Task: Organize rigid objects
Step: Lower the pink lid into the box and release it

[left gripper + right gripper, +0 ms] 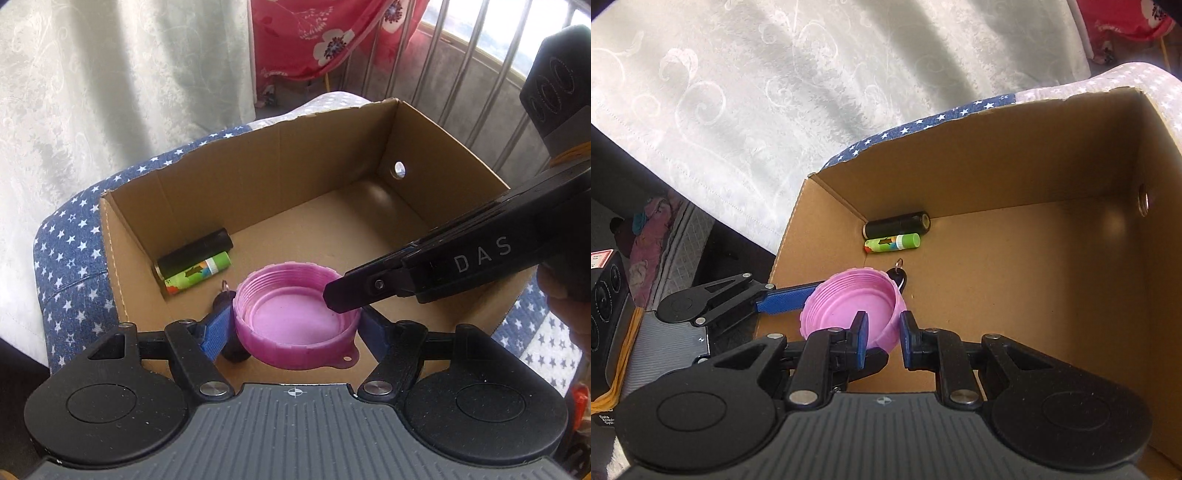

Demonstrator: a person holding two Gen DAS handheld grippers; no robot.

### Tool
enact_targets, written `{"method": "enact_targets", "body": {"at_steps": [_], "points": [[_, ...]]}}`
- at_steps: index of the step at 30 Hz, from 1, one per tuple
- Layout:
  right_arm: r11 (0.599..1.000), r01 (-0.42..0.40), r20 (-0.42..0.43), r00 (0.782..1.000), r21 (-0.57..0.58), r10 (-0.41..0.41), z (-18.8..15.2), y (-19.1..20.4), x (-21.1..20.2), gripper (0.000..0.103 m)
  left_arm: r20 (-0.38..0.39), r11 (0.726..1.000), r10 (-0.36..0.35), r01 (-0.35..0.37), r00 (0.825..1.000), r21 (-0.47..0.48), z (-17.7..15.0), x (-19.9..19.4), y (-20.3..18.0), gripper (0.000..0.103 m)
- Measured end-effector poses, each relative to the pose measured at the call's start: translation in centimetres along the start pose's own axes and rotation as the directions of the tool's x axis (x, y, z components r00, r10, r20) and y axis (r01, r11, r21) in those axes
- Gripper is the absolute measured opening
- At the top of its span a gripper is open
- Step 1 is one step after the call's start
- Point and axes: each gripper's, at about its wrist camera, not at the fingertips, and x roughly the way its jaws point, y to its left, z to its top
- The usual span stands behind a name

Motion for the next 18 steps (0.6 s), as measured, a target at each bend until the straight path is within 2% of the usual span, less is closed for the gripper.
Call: {"method": "enact_targets", "body": {"at_steps": [3, 9, 14, 18], "points": [[1.0, 0.012, -0.046, 0.999, -0.005, -0.013, 0.0, -0.6, 1.1, 0.019, -0.028, 0.999, 0.014, -0.013, 0.999, 0.038, -0.2, 0.5, -0.4, 0.073], [0.999, 0.041, -0.103, 0.994, -0.029, -0.043, 0.1, -0.6, 2.3, 0.019, -0.048, 0.999, 0.009, -0.007, 0.999, 0.048, 0.0, 0.6, -0.6, 0.077], [0.998, 0.045, -0.116, 0.992, -0.037, -0.049, 0.2, -0.3, 2.6, 0.019, -0.022, 0.999, 0.014, -0.013, 1.0, 0.046, 0.0, -0.2, -0.6, 0.08], [0.999, 0.028, -0.092, 0.995, -0.032, -0.031, 0.1, 0.0, 1.6, 0.019, 0.036, 0.999, 0.03, -0.032, 0.999, 0.037, -0.4, -1.9, -0.5, 0.08]]}}
